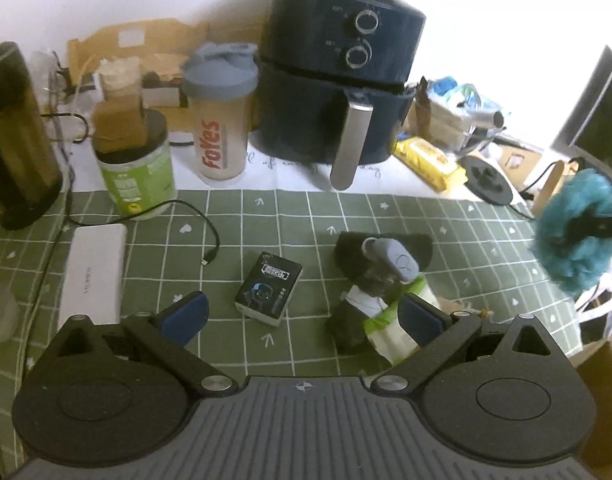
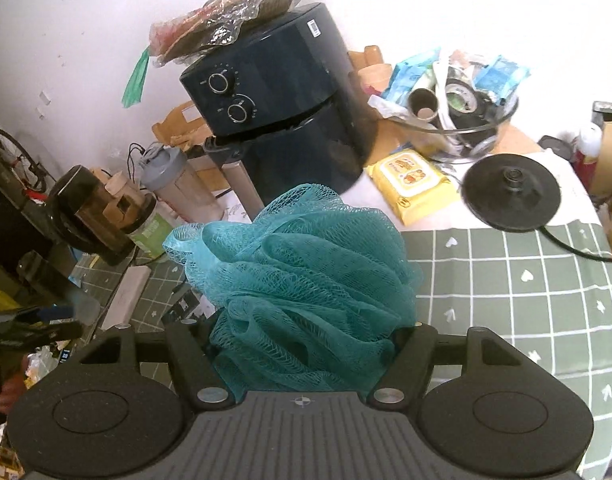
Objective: Organize soft objects
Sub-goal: 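Grasp the black cartoon tissue pack with the left gripper while right holds sponge, then lower the sponge into the box and open the right gripper, then lower the tissue pack into the box and open the left gripper, then move the right tool to the tan pouch and grasp its cord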
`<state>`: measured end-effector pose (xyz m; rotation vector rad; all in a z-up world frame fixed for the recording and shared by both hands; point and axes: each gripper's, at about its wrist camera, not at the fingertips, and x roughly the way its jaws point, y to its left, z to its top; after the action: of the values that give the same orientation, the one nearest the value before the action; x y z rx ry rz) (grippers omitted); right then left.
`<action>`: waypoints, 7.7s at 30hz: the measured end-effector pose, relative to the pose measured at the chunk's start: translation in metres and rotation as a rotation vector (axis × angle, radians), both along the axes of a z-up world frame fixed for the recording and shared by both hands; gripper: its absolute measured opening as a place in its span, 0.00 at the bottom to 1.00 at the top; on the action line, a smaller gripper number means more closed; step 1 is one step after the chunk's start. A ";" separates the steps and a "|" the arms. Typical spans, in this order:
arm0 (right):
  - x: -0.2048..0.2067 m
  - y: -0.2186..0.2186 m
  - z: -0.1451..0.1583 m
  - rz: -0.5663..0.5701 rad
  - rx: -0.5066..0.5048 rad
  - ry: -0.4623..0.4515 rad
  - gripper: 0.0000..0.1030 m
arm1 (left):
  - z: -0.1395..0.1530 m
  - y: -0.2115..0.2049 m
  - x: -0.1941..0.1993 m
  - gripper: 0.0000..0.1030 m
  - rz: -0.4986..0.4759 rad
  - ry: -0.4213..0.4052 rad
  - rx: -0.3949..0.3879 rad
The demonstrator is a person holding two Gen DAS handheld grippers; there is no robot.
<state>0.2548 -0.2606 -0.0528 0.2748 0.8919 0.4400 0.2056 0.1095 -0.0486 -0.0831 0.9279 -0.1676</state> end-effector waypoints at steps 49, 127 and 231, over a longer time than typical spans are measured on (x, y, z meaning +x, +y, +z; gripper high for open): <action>-0.102 -0.028 0.034 -0.099 0.095 -0.053 0.68 | -0.046 -0.006 0.049 0.48 -0.036 0.091 0.065; -0.189 0.081 0.037 0.375 -0.222 -0.054 1.00 | 0.035 -0.091 -0.140 0.71 0.058 0.122 0.026; 0.032 0.083 -0.127 0.658 -0.100 0.360 0.39 | 0.015 -0.019 -0.074 0.71 0.135 0.105 0.014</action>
<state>0.2865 -0.1778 -0.1796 -0.0458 1.3543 0.9704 0.1318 0.0900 -0.0334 -0.1426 1.0244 -0.0319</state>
